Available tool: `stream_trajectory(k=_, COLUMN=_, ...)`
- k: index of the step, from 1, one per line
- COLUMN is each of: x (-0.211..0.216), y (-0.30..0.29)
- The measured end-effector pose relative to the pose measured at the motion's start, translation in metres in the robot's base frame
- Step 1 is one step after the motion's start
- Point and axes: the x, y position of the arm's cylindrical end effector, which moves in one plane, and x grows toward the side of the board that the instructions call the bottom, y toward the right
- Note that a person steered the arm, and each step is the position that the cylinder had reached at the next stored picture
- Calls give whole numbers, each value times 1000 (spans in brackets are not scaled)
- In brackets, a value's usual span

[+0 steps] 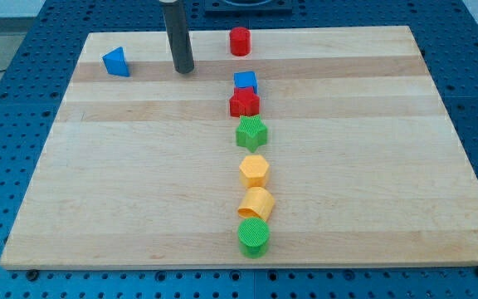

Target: Push the blue cube towards the right side of the blue triangle

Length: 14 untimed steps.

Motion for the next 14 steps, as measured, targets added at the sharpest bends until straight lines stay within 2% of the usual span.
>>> stream_trajectory(k=1, x=0, y=1)
stream_trajectory(k=2, x=22, y=48)
stream_trajectory(k=3, x=41, y=123)
stream_trajectory(k=4, x=42, y=160)
stream_trajectory(k=5, x=47, y=160)
stream_trajectory(k=6, x=78, y=162)
stream_trajectory(k=7, x=81, y=213)
stream_trajectory(k=8, x=115, y=268)
stream_trajectory(k=9, x=146, y=230)
stream_trajectory(k=10, x=85, y=192)
stream_trajectory(k=11, x=42, y=176)
stream_trajectory(k=12, x=84, y=208)
stream_trajectory(k=13, x=146, y=201)
stream_trajectory(k=14, x=159, y=139)
